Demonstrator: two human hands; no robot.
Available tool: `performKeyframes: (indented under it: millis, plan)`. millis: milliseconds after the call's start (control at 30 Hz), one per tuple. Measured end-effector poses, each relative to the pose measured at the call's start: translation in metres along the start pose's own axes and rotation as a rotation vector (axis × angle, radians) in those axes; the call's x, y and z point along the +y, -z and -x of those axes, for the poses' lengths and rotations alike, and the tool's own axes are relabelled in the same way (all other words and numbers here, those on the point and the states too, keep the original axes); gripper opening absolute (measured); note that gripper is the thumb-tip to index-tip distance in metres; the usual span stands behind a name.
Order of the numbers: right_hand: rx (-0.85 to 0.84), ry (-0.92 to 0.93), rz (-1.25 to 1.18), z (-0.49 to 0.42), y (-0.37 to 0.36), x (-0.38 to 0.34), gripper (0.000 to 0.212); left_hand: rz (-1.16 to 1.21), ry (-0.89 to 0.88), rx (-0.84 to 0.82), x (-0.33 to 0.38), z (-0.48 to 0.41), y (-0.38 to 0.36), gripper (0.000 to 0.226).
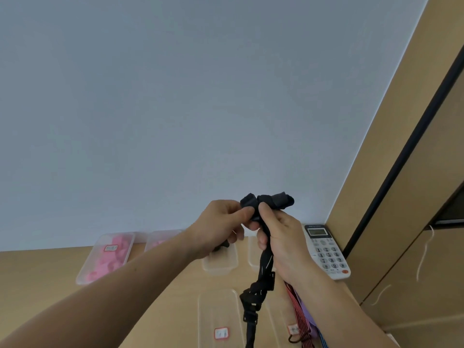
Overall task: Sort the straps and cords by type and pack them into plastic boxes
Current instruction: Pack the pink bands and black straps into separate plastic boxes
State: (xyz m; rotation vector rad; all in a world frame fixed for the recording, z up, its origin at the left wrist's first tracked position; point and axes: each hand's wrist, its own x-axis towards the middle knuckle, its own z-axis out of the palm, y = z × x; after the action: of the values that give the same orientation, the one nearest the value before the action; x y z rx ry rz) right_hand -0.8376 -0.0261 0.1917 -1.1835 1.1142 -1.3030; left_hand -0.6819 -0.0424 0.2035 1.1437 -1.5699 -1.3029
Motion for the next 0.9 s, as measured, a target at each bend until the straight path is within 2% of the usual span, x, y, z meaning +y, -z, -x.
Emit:
performKeyframes:
  millis: [100,300,433,533,600,667,733,767,833,867,900]
  plan:
    - [-0.078,-0.048,0.068,0.001,0.003,-0.001,0.036,-0.097,-0.056,0.109,-0.002,0.002,0.002,0.020]
    - [-0.065,-0.115,0.139,-0.002,0.010,-0.005,0.039,-0.383,-0.189,0.213,0.002,0.002,0.006,0.009]
    - [-0.074,-0.230,-0.051,-0.001,0.005,-0.010,0.036,-0.514,-0.308,0.320,0.000,0.000,0.002,0.011]
    - [-0.108,-0.275,-0.204,0.002,-0.007,-0.011,0.047,-0.689,-0.441,0.423,-0.005,-0.002,-0.003,0.016]
    - [-0.100,-0.295,-0.161,0.002,-0.011,-0.011,0.060,-0.882,-0.643,0.498,-0.010,-0.002,-0.004,0.019]
    - [-0.098,-0.368,-0.176,0.000,-0.008,-0.012,0.068,-1.045,-0.924,0.553,-0.020,-0.005,0.002,0.021]
    - [-0.091,-0.425,-0.251,-0.002,-0.003,-0.012,0.064,-1.133,-1.134,0.546,-0.027,-0.007,0.011,0.018]
    - [-0.076,-0.426,-0.268,-0.003,-0.001,-0.011,0.056,-1.158,-1.185,0.530,-0.030,-0.009,0.014,0.017]
    - [-0.042,-0.386,-0.269,-0.003,-0.001,-0.009,0.044,-1.132,-1.131,0.491,-0.034,-0.009,0.019,0.020]
    - [-0.028,-0.355,-0.264,-0.003,-0.002,-0.008,0.041,-1.014,-0.993,0.472,-0.034,-0.008,0.017,0.024]
    - [-0.018,-0.319,-0.254,-0.003,-0.003,-0.008,0.041,-0.809,-0.771,0.427,-0.031,-0.005,0.015,0.031]
